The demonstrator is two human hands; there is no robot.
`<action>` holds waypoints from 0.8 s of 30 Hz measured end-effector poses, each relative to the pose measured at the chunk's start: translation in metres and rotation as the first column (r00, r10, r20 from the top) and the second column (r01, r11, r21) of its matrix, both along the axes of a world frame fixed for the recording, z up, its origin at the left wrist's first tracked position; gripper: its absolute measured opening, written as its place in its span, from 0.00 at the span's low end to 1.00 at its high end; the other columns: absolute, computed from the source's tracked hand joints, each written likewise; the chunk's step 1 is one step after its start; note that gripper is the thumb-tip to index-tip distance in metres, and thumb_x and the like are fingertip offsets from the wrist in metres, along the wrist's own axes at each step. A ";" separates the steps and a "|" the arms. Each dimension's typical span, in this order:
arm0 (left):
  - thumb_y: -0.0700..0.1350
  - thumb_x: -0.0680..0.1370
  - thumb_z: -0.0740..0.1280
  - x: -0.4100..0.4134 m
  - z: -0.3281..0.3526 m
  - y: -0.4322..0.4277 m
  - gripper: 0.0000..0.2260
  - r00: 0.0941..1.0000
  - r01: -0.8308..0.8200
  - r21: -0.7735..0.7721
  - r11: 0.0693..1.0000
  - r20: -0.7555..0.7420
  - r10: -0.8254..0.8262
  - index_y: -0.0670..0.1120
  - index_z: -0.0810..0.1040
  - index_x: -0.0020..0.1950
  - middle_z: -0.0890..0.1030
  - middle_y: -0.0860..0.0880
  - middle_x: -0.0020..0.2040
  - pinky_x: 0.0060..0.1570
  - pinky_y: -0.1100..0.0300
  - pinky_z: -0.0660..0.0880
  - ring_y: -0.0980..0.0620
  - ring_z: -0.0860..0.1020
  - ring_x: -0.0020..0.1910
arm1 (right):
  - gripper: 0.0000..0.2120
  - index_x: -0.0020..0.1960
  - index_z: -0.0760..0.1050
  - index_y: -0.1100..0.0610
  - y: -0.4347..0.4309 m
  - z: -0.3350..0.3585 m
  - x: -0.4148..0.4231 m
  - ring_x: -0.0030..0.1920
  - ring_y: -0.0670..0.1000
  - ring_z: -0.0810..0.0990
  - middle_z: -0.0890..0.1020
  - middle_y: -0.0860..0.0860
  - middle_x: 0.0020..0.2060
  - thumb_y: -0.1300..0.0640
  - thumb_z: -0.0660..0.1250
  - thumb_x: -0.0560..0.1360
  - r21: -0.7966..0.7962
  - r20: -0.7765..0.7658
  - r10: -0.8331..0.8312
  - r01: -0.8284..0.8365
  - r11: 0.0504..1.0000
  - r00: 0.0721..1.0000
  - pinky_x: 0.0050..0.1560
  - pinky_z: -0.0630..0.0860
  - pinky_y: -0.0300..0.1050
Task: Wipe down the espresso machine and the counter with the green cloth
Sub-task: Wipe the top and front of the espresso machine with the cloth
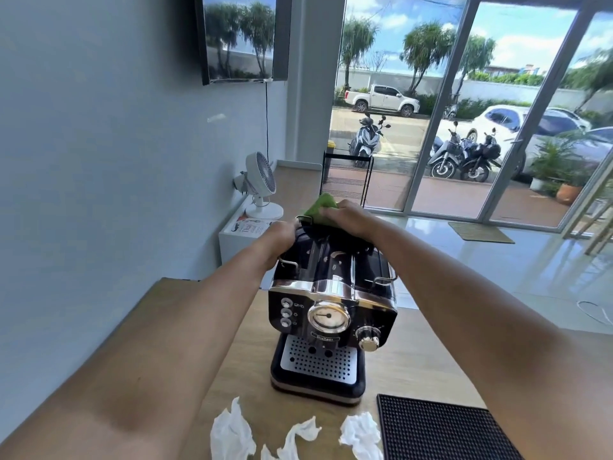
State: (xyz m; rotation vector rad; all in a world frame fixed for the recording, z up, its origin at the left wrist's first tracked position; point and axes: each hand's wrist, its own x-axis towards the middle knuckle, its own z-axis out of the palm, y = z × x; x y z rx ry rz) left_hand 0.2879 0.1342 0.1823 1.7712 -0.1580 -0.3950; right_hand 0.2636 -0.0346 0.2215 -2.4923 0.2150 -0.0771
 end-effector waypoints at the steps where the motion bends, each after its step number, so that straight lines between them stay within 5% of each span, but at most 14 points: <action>1: 0.54 0.78 0.60 0.001 -0.001 0.000 0.18 1.000 0.003 -0.001 1.000 0.007 -0.003 0.42 0.81 0.51 0.83 0.41 0.52 0.61 0.46 0.75 0.43 0.81 0.53 | 0.18 0.46 0.78 0.57 -0.002 -0.002 -0.005 0.47 0.57 0.80 0.81 0.58 0.45 0.43 0.62 0.77 -0.025 0.009 -0.008 0.009 1.000 1.000 0.51 0.74 0.49; 6: 0.59 0.75 0.59 0.018 -0.015 0.000 0.23 1.000 -0.007 -0.031 0.999 -0.017 0.006 0.42 0.79 0.57 0.83 0.41 0.53 0.61 0.44 0.75 0.42 0.81 0.53 | 0.22 0.53 0.79 0.61 0.005 -0.008 -0.030 0.55 0.58 0.78 0.80 0.59 0.52 0.44 0.56 0.82 -0.118 0.039 -0.002 0.007 0.993 0.999 0.52 0.69 0.46; 12: 0.52 0.83 0.55 -0.009 0.002 0.002 0.19 0.989 0.041 -0.152 0.988 -0.134 -0.062 0.42 0.79 0.58 0.82 0.41 0.48 0.57 0.46 0.77 0.44 0.81 0.42 | 0.24 0.71 0.71 0.56 0.028 -0.010 -0.034 0.75 0.55 0.63 0.67 0.56 0.75 0.44 0.47 0.84 -0.235 -0.013 0.075 -0.076 0.969 0.997 0.73 0.56 0.51; 18: 0.54 0.82 0.53 -0.008 0.002 0.003 0.20 0.990 0.040 -0.164 0.986 -0.124 -0.061 0.44 0.79 0.58 0.82 0.42 0.47 0.58 0.47 0.75 0.46 0.80 0.42 | 0.26 0.75 0.66 0.53 0.037 -0.016 -0.046 0.77 0.53 0.58 0.61 0.53 0.78 0.43 0.47 0.83 -0.295 -0.033 0.102 -0.107 0.950 0.994 0.77 0.51 0.54; 24: 0.56 0.81 0.54 -0.006 0.001 0.002 0.19 0.987 0.037 -0.093 0.995 -0.152 -0.051 0.45 0.79 0.48 0.80 0.44 0.42 0.45 0.55 0.77 0.47 0.79 0.40 | 0.21 0.64 0.76 0.55 0.046 -0.011 -0.079 0.71 0.55 0.68 0.73 0.53 0.70 0.45 0.53 0.82 -0.250 -0.031 0.164 -0.167 0.954 0.986 0.68 0.60 0.48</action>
